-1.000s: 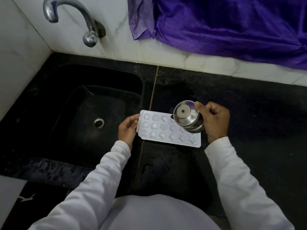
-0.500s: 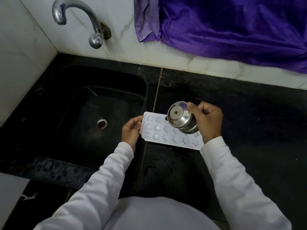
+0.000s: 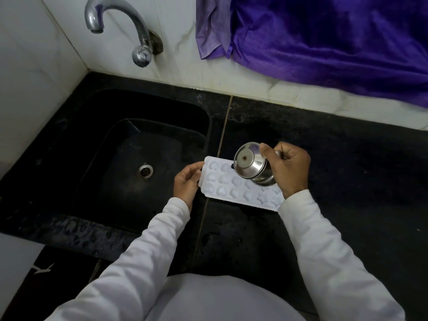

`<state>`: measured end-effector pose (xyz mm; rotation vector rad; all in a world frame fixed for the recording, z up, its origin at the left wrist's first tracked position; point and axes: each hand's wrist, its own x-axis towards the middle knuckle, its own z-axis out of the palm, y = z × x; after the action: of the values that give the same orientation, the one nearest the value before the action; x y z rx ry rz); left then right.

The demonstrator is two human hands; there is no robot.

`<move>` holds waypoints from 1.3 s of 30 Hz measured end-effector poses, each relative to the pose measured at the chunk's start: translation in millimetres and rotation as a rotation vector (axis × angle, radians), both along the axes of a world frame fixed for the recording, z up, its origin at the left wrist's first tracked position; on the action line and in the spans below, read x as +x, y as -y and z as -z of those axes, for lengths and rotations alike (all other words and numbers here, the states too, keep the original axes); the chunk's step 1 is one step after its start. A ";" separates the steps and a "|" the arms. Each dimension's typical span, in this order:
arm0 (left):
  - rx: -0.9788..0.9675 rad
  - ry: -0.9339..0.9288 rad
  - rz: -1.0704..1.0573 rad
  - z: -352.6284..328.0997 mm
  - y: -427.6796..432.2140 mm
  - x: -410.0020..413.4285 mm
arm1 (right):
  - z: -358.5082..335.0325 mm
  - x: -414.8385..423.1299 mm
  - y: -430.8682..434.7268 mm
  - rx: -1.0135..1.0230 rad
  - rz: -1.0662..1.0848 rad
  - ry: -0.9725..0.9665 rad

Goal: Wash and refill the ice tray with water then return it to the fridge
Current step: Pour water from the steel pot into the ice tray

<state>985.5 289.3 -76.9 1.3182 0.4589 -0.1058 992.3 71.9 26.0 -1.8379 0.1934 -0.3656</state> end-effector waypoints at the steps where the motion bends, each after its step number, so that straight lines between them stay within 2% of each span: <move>1: -0.001 0.000 0.000 -0.4 0.3 -0.1 | 0.0 0.2 0.2 -0.002 0.000 0.003; 25: 0.017 -0.002 0.017 -1.0 -0.9 -2.4 | -0.1 1.0 2.3 -0.001 0.009 0.004; 33: 0.028 -0.013 0.015 -6.0 -0.1 -3.8 | -3.5 3.4 3.1 0.197 0.043 -0.031; 39: -0.109 -0.041 -0.051 -13.3 2.4 -1.3 | -3.8 8.9 -2.0 0.207 0.008 -0.019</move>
<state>984.2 287.0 -63.7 1.1981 0.5144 -0.1139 1001.2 73.9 29.8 -1.6374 0.2424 -0.3216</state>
